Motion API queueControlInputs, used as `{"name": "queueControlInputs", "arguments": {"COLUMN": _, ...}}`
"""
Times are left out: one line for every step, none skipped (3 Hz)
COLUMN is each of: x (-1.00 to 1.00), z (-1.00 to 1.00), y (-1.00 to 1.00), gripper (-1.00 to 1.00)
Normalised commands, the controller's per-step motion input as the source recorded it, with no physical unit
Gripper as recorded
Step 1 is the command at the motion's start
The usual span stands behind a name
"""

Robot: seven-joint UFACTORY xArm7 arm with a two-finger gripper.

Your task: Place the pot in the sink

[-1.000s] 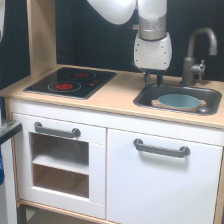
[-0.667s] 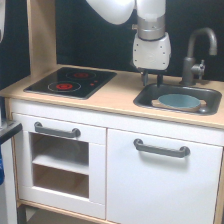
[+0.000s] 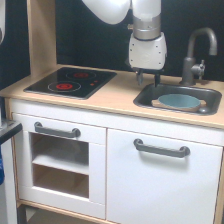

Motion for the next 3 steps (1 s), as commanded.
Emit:
{"name": "queueControlInputs", "arguments": {"x": -0.3, "z": 0.55, "y": -0.09, "gripper": 1.0}}
{"name": "queueControlInputs", "arguments": {"x": -0.32, "z": 0.56, "y": -0.08, "gripper": 1.0}}
{"name": "queueControlInputs", "arguments": {"x": -0.36, "z": 0.53, "y": -0.05, "gripper": 1.0}}
